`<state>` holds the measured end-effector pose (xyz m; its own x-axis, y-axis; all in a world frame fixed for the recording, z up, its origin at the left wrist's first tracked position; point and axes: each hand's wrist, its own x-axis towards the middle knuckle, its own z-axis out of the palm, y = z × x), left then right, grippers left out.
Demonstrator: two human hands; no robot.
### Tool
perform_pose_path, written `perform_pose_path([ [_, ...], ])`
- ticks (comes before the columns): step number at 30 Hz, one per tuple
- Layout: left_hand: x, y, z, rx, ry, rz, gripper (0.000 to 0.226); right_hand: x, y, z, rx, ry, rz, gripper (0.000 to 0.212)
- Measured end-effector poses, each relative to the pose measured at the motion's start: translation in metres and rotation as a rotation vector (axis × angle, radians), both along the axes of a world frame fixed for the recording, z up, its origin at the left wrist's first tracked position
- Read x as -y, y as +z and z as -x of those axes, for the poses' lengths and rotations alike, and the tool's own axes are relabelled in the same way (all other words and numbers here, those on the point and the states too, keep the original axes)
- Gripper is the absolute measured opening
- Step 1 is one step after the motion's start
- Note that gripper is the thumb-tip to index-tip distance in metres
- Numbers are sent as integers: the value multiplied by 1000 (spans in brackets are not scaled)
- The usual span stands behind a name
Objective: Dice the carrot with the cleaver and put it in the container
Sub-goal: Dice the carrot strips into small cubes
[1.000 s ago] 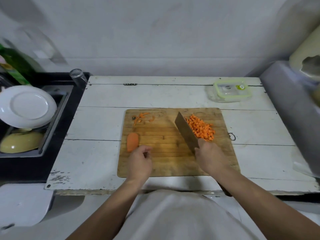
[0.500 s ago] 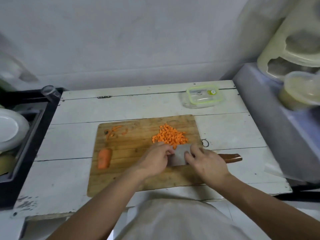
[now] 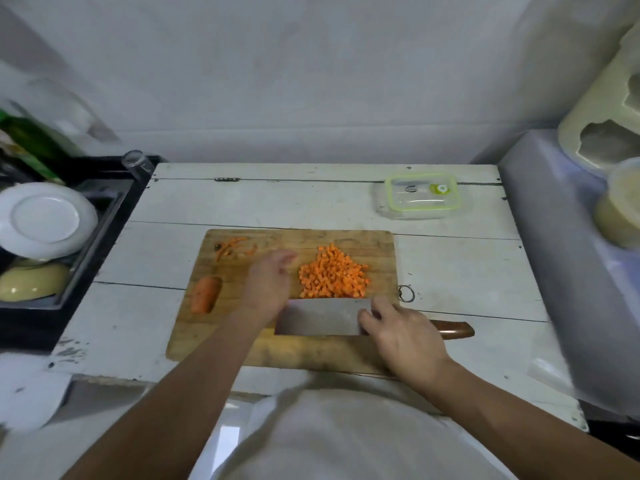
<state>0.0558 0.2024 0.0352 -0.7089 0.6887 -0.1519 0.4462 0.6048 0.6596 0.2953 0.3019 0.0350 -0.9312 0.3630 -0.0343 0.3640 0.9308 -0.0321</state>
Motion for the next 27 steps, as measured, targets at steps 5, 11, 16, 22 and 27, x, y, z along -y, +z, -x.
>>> perform_pose_path([
  [5,87,13,64,-98,451,119,26,19,6,20,52,-24,287,11],
  [11,109,-16,96,-37,229,368,47,53,10,69,127,-197,453,21],
  [16,100,-19,84,28,80,415,40,68,10,67,112,-321,539,17],
  [22,92,-19,42,144,-24,345,42,72,2,66,129,-407,521,15],
  [27,87,-30,33,444,-45,232,48,38,9,68,33,-572,457,16],
])
